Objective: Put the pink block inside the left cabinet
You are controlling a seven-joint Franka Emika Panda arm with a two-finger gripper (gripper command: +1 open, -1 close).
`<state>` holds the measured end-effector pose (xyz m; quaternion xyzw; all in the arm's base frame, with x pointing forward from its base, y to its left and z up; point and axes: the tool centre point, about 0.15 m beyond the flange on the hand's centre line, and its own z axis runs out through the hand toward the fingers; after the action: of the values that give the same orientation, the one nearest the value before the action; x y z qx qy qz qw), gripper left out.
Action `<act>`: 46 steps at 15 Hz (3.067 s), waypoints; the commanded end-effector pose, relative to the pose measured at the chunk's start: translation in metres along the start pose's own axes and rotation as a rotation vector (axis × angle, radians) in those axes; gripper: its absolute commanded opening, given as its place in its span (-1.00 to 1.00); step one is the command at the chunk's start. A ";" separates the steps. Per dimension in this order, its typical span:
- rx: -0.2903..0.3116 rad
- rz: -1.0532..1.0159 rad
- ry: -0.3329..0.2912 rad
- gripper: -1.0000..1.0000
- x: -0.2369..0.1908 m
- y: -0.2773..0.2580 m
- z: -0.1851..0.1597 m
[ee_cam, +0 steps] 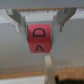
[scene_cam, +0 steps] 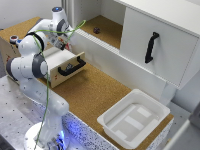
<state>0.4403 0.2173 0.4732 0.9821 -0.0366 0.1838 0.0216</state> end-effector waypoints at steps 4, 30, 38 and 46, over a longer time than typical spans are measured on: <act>-0.049 -0.085 -0.062 -1.00 0.143 0.033 0.037; -0.102 -0.035 0.204 1.00 0.184 0.028 0.104; -0.040 -0.031 0.245 1.00 0.118 0.019 0.048; -0.010 -0.019 0.153 1.00 0.039 0.022 0.007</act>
<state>0.5475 0.1943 0.4919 0.9649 -0.0334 0.2538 0.0582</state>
